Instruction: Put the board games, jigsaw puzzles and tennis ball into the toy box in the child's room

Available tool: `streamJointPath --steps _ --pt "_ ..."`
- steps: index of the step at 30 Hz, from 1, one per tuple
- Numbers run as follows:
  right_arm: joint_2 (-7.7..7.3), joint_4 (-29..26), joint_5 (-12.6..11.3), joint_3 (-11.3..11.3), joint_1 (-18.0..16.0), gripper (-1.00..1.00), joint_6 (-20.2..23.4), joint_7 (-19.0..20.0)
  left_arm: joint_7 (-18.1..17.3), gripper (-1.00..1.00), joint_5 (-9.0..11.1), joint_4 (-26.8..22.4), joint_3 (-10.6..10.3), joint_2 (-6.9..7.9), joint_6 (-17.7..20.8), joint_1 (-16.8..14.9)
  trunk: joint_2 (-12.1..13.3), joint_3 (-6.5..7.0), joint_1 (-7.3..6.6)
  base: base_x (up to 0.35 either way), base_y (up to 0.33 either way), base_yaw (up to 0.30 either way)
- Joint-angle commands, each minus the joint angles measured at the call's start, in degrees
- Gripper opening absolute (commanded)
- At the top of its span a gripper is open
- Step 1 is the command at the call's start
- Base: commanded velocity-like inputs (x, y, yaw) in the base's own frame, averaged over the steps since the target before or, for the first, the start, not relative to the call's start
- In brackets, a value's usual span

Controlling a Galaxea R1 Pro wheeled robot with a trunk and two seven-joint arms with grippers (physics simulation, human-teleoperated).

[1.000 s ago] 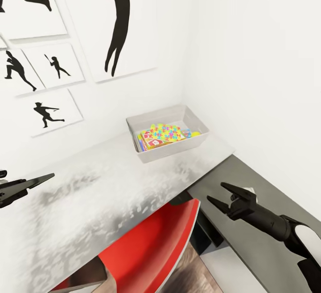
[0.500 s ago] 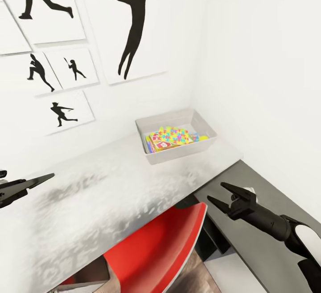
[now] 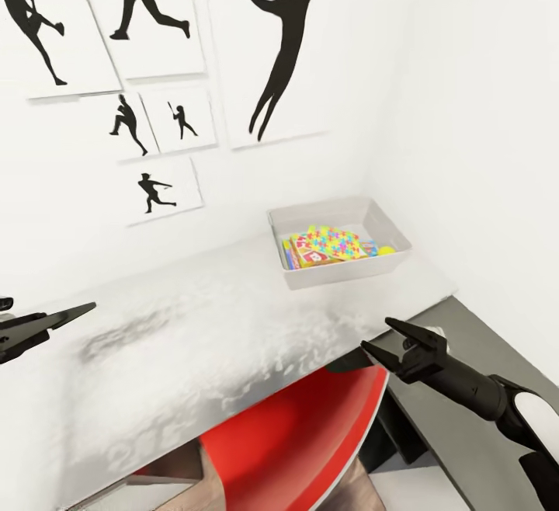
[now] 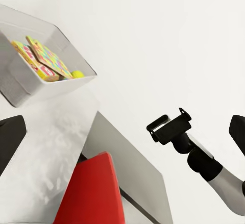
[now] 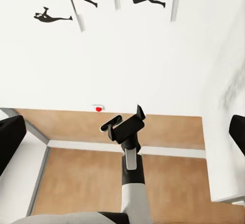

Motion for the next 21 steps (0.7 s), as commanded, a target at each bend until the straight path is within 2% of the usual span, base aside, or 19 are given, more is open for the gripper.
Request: streamJointPath --steps 1,7,21 --pt "-0.01 0.01 0.54 -0.05 -0.02 1.0 0.14 0.55 -0.24 1.0 -0.1 0.0 -0.02 0.01 0.61 -0.06 -0.1 -0.03 0.03 0.0 0.0 0.243" --pt "-0.01 0.01 0.54 0.0 -0.07 1.0 0.14 0.55 -0.24 1.0 -0.08 -0.01 -0.07 0.0 0.13 -0.06 -0.1 0.32 0.03 0.0 0.0 0.244" --pt "-0.01 0.01 0.54 -1.91 -0.03 1.0 0.14 0.75 -0.24 1.0 -0.07 -0.09 -0.45 0.0 -1.44 -0.06 -0.1 1.14 0.03 0.0 0.0 0.244"
